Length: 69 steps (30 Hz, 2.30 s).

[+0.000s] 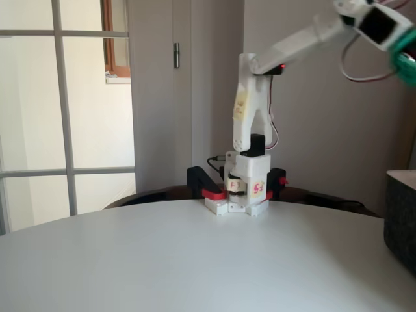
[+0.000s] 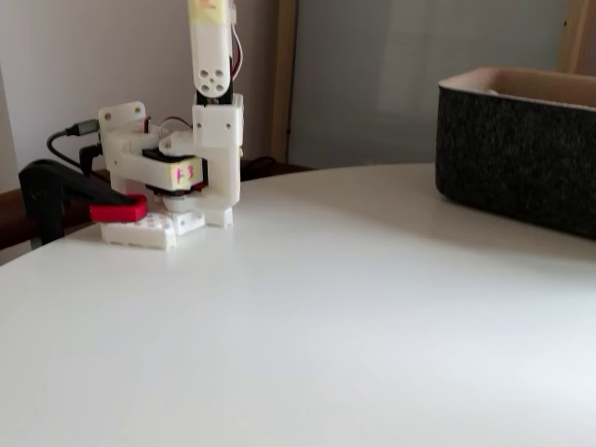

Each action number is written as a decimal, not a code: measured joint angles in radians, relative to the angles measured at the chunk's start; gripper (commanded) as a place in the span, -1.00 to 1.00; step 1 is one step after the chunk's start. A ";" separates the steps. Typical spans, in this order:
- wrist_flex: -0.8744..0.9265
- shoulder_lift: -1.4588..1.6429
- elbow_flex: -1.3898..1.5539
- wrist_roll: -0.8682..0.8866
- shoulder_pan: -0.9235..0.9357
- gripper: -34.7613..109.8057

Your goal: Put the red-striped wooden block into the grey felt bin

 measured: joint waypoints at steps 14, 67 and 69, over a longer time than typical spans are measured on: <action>0.186 0.548 0.342 0.589 0.684 -0.43; -0.212 1.489 1.899 0.899 1.466 -0.52; -0.212 1.489 1.899 0.904 1.466 -0.52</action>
